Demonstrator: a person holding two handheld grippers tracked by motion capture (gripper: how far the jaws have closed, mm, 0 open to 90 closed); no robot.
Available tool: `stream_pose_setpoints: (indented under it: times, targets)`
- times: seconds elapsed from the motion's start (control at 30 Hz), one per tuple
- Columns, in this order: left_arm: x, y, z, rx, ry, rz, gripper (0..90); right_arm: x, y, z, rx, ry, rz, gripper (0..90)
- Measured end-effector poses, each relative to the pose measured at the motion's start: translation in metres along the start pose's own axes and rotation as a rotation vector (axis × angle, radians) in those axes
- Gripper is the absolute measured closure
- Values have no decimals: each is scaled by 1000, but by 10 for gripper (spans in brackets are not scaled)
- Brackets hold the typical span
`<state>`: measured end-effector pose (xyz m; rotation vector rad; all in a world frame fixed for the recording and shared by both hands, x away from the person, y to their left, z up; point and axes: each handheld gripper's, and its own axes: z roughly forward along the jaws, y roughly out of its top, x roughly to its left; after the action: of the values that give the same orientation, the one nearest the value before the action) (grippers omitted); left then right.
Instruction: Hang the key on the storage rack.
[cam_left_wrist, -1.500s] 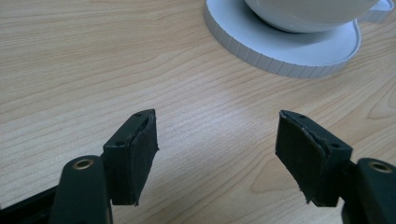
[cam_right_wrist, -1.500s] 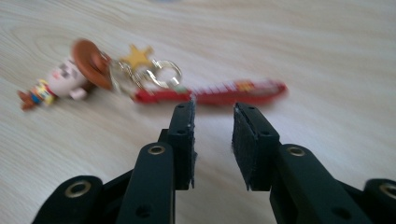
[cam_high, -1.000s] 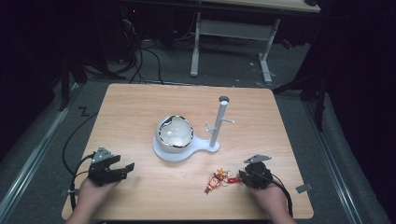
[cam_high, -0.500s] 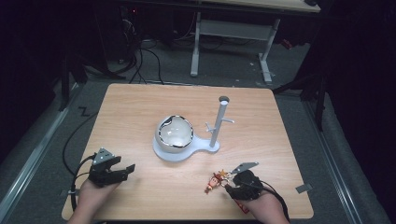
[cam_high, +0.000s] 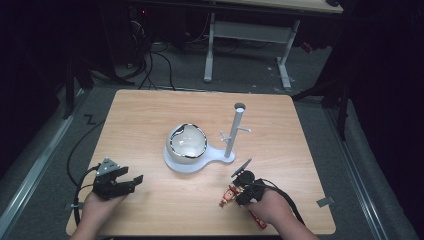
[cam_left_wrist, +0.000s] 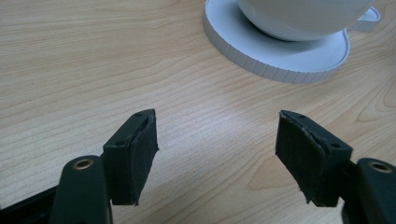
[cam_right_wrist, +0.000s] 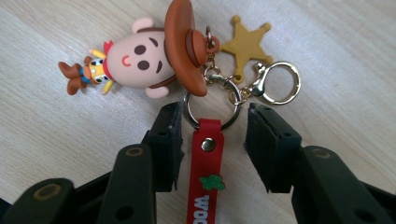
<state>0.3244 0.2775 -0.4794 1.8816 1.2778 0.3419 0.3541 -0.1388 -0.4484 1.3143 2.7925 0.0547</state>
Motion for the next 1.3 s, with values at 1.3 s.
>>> stream_pose_setpoints:
  times: [1.3]
  targets:
    - [2,3,3,-15,-19,-2,300,-21,28,-137,61,-119,-152,751]
